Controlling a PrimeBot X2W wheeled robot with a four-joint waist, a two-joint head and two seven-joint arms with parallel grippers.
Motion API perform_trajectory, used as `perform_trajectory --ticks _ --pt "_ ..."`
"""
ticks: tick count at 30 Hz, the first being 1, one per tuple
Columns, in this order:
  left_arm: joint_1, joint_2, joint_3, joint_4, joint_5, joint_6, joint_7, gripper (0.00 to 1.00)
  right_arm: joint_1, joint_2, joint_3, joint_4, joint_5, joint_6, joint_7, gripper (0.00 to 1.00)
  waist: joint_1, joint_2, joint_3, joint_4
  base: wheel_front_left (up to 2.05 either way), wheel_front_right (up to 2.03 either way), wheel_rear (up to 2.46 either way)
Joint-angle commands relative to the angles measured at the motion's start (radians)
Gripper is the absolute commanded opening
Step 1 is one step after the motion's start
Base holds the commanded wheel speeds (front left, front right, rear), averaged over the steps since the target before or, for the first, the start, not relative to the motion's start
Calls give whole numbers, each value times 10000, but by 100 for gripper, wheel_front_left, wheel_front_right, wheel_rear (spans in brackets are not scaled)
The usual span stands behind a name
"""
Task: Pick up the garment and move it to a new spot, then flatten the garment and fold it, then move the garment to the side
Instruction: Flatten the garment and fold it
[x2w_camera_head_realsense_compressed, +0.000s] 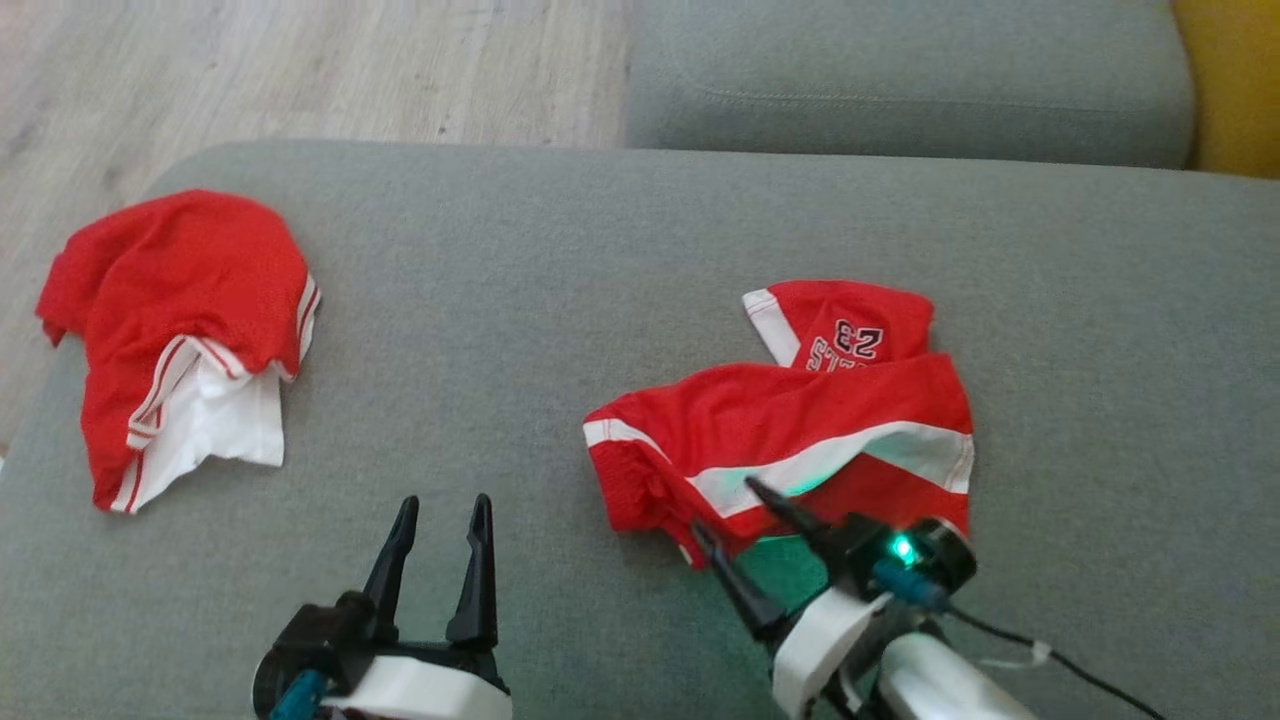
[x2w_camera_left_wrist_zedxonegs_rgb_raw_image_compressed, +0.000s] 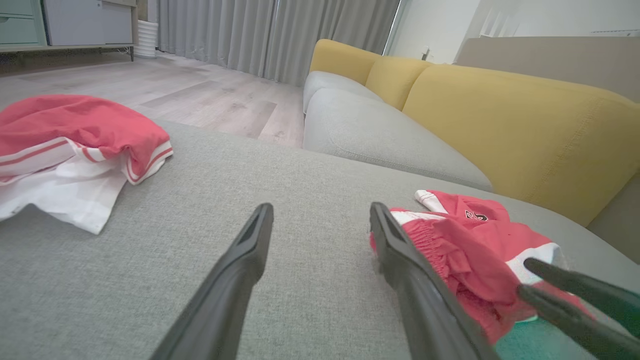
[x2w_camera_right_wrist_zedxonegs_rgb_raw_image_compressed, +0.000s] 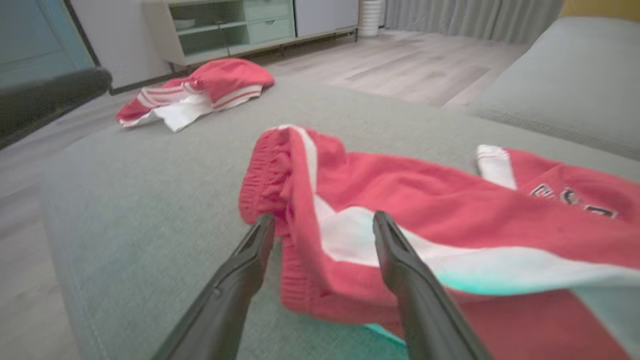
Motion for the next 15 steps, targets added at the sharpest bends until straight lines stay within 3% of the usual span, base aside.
perform_trajectory --ticks 1,5,15 --pt "-330 78 227 -333 -16 -2 -15 100 -155 186 -155 -462 34 73 -187 100 1 0 -100 -119 0 0 0" --pt "-437 92 188 -360 -38 -34 32 100 -51 186 -849 -826 -78 73 -263 100 1 0 -203 -258 0 0 0" --pt "-562 107 192 -326 -136 63 91 100 944 187 -3805 -2177 -820 73 -351 100 1 0 -452 -585 0 0 0"
